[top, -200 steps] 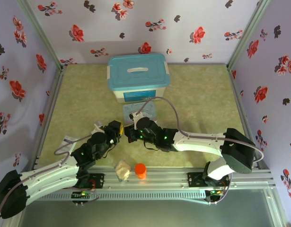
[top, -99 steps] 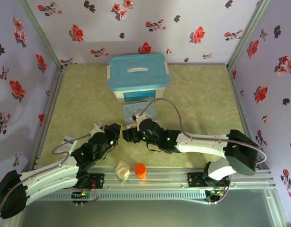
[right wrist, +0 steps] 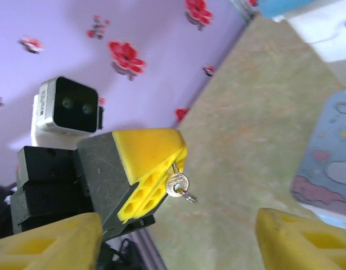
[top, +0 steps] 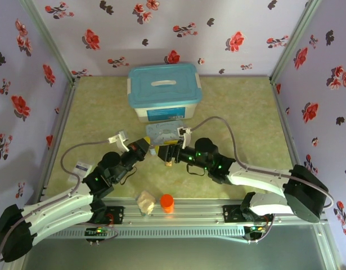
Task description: Unlock the padlock with the key
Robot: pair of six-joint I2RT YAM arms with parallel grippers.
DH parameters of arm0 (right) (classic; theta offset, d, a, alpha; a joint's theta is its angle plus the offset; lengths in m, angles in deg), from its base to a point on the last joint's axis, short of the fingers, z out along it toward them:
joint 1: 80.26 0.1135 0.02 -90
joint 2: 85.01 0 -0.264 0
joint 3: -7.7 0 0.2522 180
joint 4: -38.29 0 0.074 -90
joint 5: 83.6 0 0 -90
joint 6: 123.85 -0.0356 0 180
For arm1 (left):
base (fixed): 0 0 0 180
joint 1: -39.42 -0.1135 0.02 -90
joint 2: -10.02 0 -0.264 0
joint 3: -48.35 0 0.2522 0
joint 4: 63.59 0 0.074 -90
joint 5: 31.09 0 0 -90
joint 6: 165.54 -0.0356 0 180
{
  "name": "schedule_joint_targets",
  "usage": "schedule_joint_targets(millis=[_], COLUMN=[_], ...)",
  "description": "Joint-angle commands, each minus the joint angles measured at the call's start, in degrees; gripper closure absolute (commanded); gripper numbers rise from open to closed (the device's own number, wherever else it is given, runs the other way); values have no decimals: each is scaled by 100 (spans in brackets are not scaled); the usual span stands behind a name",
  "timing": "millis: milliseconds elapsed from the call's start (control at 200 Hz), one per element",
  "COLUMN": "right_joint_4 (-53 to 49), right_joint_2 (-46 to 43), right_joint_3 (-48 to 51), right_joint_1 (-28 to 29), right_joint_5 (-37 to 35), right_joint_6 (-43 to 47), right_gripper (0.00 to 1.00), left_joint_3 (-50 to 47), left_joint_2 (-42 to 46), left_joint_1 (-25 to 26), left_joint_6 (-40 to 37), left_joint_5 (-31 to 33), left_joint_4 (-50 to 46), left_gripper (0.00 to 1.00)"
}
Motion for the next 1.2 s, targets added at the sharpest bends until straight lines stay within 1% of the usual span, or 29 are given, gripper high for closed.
schedule_joint_targets(millis=[0,55,120,175,295,385,500,745,830,905,990,1195], right_joint_4=[1901,2079,2203,2370,2769,3153,3384,3817,3903,4058,4175,4244], right_joint_2=[159,270,371,434,556,693,873,1116,1177,1268,1382,1484], right_joint_3=[228,192,158,172,199,199,161,199,188,181,130,92], right_joint_1=[-90,-99,-97,-101,-103,-107,-107,-118,-117,-112,-118,-115], right_joint_5=[459,551,610,625,707,794,808,682,683,700,739,745], right_joint_6=[-498,-550,-569,-592,-697,-832,-974,-1150,-1184,-1258,-1332,-1364], right_gripper=[36,40,41,42,49,50,60,73,74,74,80,85], left_joint_3=[173,133,99,121,158,156,99,57,6,6,-167,-209], left_joint_2=[13,-8,0,21,50,-14,-100,-138,-145,-136,-160,-221], left_joint_1=[-45,-49,-49,-46,-49,-49,-49,-49,-44,-40,-40,-40], left_joint_6=[-703,-660,-626,-645,-613,-539,-435,-405,-426,-415,-371,-326], left_joint_5=[-890,-994,-1026,-1048,-1066,-1081,-1096,-1084,-1085,-1091,-1066,-1030], left_joint_4=[983,1282,1523,1558,1588,1766,2067,2221,2460,2445,2519,2583], left_gripper=[100,100,100,100,100,100,100,100,100,100,100,100])
